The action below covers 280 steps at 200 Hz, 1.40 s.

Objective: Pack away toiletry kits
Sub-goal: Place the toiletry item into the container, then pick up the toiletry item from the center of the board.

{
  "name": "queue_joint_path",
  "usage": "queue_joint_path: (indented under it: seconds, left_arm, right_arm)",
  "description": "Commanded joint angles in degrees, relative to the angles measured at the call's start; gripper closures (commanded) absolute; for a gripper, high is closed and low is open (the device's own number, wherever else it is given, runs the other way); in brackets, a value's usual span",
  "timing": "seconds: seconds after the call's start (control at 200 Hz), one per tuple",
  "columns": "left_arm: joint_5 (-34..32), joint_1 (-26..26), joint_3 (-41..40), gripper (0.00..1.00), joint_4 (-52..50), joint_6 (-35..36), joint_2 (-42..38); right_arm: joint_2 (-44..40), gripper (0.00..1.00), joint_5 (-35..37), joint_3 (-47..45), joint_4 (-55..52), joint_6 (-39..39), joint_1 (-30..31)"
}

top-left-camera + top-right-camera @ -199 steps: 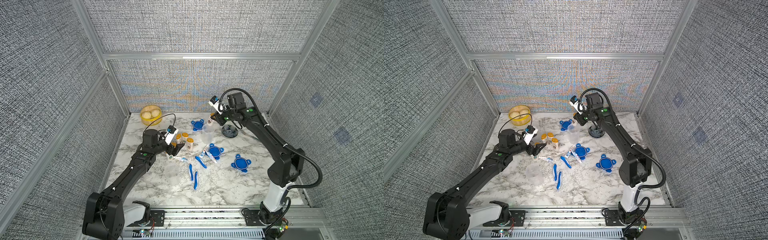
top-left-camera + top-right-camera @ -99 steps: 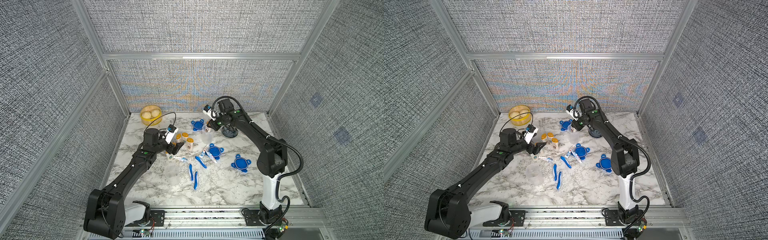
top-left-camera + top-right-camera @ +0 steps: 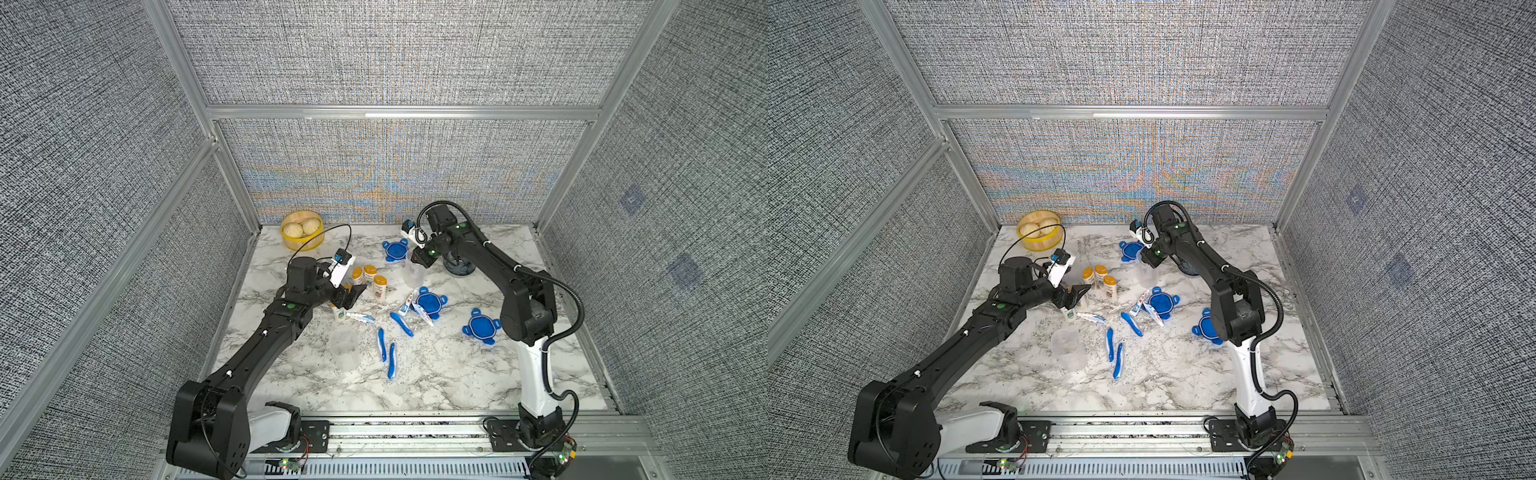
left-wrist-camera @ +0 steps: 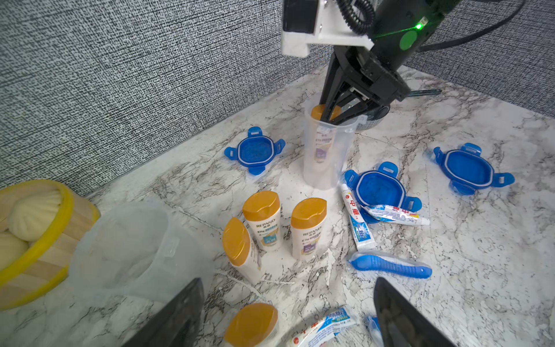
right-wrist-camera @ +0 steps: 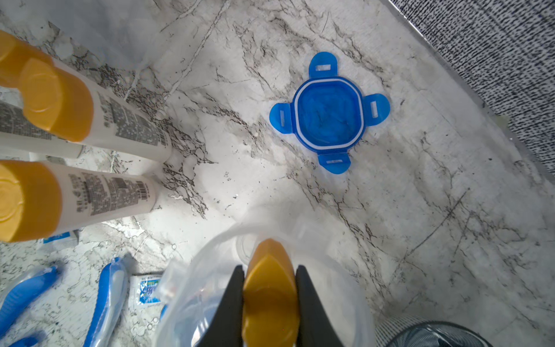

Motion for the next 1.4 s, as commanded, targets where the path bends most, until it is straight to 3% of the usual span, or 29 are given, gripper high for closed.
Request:
queue_joint_path:
  seconds: [0.0,0.375,0.666,0.901,1.246,1.396]
  left_arm:
    - [-3.3,-0.1,0.9,0.13,-1.9,-1.5,-0.3]
    - [-12.7,-0.1,1.4,0.13,-5.3,-11.7,-1.5]
    - [-17.2,0.0,2.0,0.13,-14.2,-8.5,-3.4]
    - [-15.1,0.0,1.8,0.19,-14.1,-7.3,-0.2]
    - [-13.4,-0.2,4.4,0.14,-8.9,-12.8,8.2]
    - [-14.6,-1.2,5.0,0.19,-8.4,-13.6,10.4]
  right_arm:
    - [0.5,0.8,-0.4,1.0,-1.5,-0.6,0.1]
    - [0.6,0.6,-2.0,2.6,-3.4,-0.8,0.1]
    - [-3.4,0.58,-4.0,1.7,-3.8,-0.8,0.1]
    - [-7.2,0.58,-5.6,-0.3,-3.8,-0.5,0.1]
    - [-16.5,0.51,-5.1,-9.6,0.6,3.4,0.1]
    - [-18.6,0.51,-4.4,-12.7,2.4,4.7,-0.2]
